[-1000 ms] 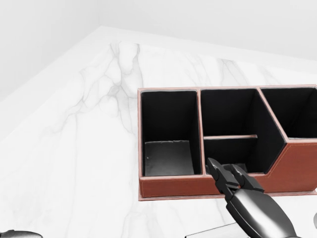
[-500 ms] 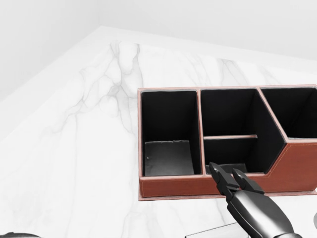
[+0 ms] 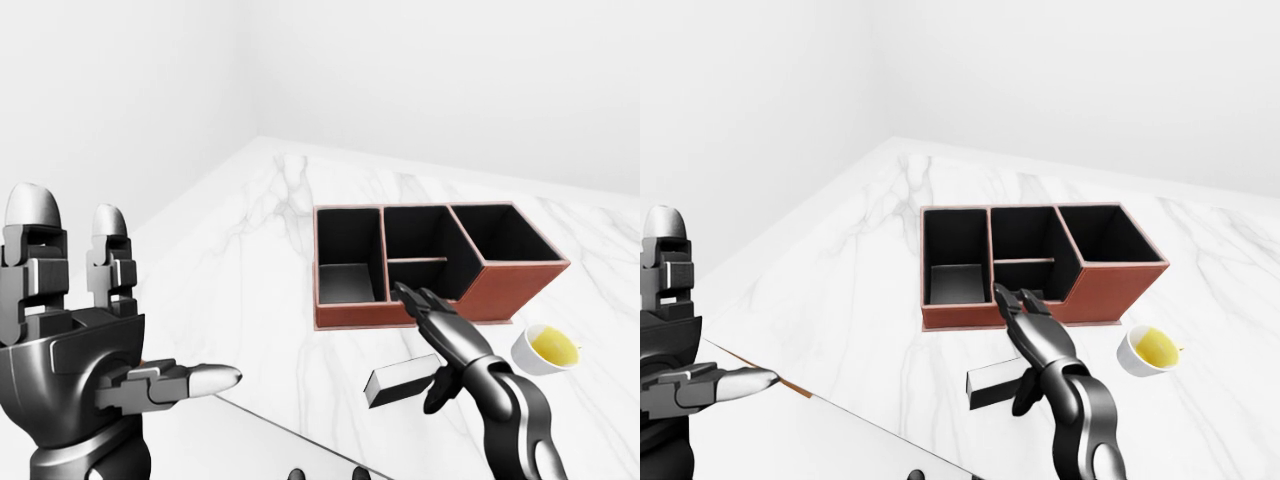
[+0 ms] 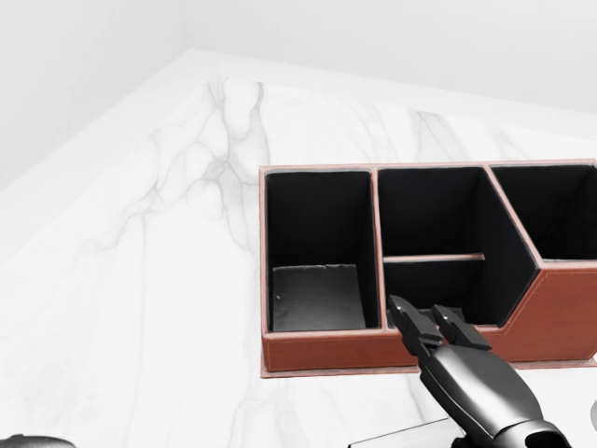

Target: Pick up the book and place it in the front compartment of the caddy.

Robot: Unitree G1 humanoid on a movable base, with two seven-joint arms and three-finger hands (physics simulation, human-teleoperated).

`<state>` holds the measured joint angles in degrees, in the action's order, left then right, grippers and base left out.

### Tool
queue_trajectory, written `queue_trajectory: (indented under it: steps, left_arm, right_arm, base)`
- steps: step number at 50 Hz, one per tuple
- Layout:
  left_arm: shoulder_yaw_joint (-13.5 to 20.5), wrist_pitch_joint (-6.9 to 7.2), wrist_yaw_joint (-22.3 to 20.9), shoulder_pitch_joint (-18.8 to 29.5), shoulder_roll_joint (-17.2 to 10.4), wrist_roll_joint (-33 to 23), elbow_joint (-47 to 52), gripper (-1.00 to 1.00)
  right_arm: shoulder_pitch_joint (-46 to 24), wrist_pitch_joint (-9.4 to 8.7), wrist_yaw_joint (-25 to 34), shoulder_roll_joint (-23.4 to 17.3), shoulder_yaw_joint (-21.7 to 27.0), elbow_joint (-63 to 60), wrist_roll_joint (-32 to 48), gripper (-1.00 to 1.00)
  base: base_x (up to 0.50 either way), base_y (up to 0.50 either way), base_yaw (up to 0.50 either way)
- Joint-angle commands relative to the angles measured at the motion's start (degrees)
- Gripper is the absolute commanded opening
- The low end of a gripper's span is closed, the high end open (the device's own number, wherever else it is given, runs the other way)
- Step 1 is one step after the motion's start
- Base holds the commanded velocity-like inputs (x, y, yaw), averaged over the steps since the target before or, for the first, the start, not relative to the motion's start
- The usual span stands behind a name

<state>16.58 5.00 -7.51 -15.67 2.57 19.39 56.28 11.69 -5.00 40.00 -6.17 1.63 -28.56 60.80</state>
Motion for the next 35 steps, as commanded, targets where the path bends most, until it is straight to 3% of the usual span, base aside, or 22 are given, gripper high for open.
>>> queue_trajectory:
  steps: [1,35]
  left_arm:
    - [-2.0,0.00,0.9,2.4,-0.1,-2.9,-7.5,1.00]
    - [-0.7,0.00,0.5,2.4,-0.1,-2.1,-9.2,1.00]
  right_arm:
    - [-2.6,0.00,0.0,0.2,-1.1,3.7,1.0,1.00]
    - [1.1,0.00,0.0,-0.5,-4.6,11.0,-0.4,1.00]
  base:
    - [0.00,0.00,0.00]
    - [0.00,0.00,0.00]
